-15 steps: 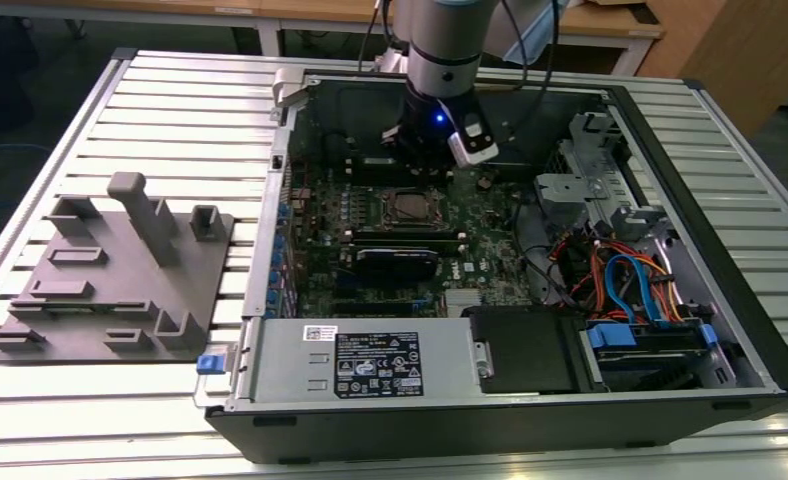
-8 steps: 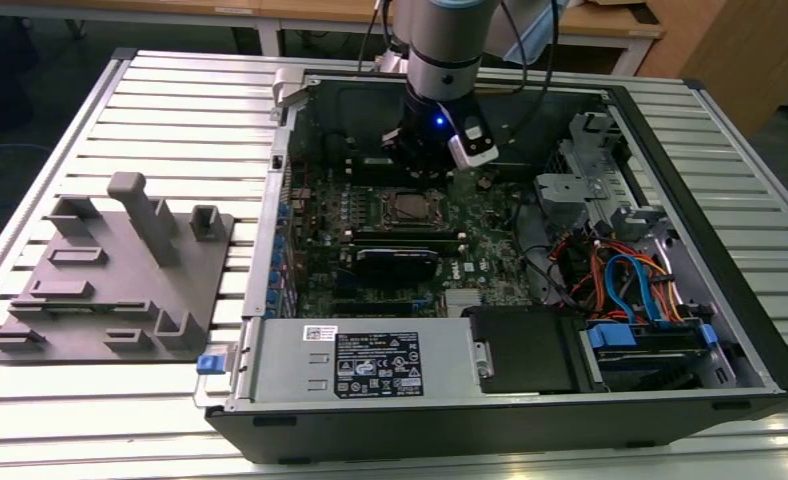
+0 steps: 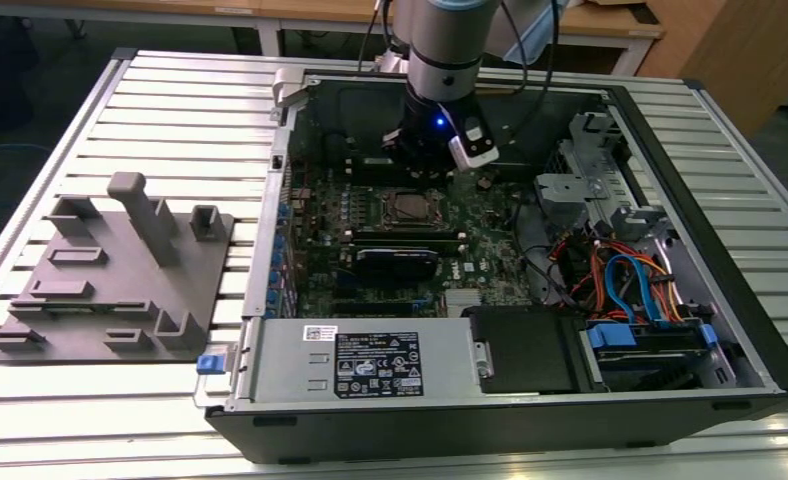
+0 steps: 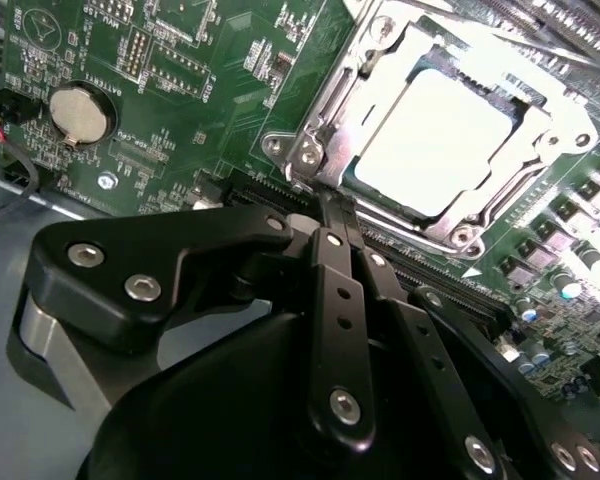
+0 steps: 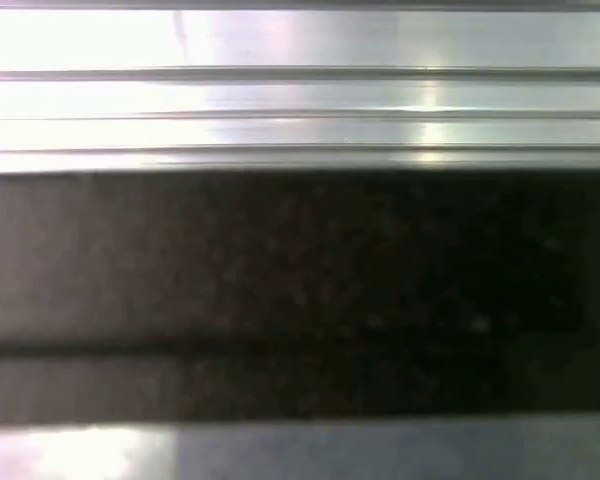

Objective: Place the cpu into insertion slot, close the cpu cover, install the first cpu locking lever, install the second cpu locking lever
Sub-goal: 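Install the first cpu locking lever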

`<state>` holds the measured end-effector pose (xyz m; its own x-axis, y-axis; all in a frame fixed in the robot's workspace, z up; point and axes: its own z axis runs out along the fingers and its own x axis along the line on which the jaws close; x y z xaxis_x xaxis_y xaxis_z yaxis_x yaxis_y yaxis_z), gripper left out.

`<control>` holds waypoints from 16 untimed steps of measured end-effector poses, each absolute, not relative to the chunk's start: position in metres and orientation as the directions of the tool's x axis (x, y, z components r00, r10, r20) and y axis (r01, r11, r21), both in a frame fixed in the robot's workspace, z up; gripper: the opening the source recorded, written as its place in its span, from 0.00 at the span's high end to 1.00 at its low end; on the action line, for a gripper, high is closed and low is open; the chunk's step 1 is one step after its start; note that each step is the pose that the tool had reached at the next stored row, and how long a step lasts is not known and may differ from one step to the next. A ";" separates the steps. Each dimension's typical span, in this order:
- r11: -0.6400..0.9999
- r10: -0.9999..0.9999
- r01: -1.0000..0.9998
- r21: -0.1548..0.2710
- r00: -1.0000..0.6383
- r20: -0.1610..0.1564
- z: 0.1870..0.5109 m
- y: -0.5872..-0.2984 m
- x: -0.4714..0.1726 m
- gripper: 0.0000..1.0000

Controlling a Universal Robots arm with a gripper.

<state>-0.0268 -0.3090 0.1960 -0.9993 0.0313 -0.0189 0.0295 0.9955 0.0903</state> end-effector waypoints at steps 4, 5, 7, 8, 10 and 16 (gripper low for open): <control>0.993 0.031 0.028 0.110 -0.999 -0.018 0.196 -0.309 -0.027 0.90; 0.993 0.031 0.028 0.111 -0.999 -0.018 0.196 -0.309 -0.026 0.90; 0.993 0.030 0.028 0.112 -0.999 -0.019 0.199 -0.309 -0.026 0.90; 0.993 0.030 0.028 0.111 -0.999 -0.018 0.200 -0.309 -0.026 0.90; 0.993 0.030 0.028 0.111 -0.999 -0.018 0.202 -0.309 -0.026 0.90; 0.994 0.030 0.028 0.110 -0.999 -0.018 0.203 -0.311 -0.026 0.90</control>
<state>-0.0265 -0.3109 0.2033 -0.9994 0.0299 -0.0184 0.0277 0.9936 0.1100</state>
